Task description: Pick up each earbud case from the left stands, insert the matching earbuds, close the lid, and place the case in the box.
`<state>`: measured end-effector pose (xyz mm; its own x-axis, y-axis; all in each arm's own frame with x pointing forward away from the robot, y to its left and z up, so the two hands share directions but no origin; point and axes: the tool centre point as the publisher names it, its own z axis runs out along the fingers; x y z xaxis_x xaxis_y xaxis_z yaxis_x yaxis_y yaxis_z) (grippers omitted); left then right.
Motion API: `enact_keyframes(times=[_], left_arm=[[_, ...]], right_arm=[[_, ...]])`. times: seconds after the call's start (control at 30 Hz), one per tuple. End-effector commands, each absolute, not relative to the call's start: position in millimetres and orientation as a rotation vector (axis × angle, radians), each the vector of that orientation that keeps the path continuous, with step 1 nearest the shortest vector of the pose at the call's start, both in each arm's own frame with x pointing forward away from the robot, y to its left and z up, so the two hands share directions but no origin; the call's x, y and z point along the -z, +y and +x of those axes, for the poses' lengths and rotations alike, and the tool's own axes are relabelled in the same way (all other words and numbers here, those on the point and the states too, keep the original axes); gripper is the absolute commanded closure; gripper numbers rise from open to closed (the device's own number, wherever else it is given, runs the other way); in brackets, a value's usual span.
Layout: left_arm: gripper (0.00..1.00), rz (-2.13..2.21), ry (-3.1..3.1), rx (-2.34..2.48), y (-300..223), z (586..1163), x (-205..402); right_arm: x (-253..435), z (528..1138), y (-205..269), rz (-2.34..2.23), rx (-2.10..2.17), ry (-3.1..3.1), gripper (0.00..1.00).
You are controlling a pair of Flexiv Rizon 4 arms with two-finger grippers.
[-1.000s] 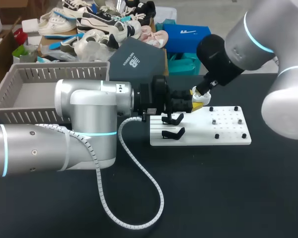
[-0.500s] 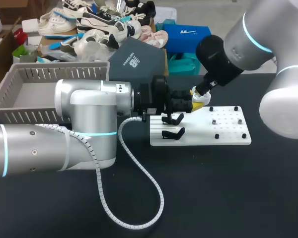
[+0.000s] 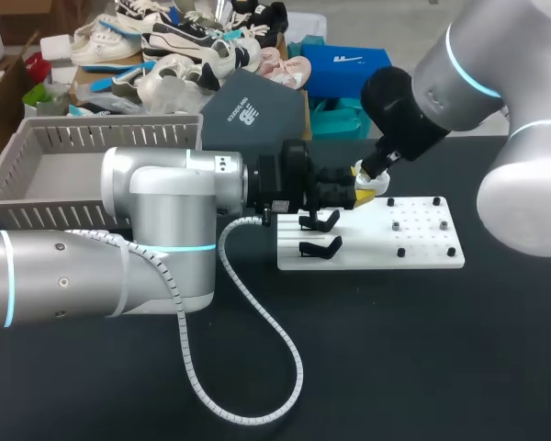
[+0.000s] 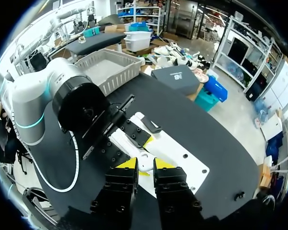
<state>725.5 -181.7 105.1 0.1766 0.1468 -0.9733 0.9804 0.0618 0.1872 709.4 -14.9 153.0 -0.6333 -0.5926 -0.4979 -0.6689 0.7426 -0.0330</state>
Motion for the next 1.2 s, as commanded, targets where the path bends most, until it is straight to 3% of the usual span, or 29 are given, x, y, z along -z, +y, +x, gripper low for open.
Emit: enact_keyframes(times=[0.03, 0.9, 0.97, 1.2], left_arm=[[1.00, 1.333, 1.203, 0.948, -182.0, 725.8, -104.5], [1.00, 1.333, 1.203, 0.948, -182.0, 725.8, -104.5], [1.00, 1.333, 1.203, 0.948, -182.0, 725.8, -104.5], [1.00, 1.333, 1.203, 0.948, -182.0, 725.8, -104.5]], right_arm=[[-151.9, 710.9, -14.8, -0.960, -0.215, 2.460, 1.00], [-144.7, 716.6, -16.1, -0.970, -0.230, 2.468, 1.00], [-145.0, 716.4, -15.8, -0.966, -0.243, 2.463, 0.92], [-146.8, 714.2, -15.2, -0.969, -0.245, 2.454, 0.79]])
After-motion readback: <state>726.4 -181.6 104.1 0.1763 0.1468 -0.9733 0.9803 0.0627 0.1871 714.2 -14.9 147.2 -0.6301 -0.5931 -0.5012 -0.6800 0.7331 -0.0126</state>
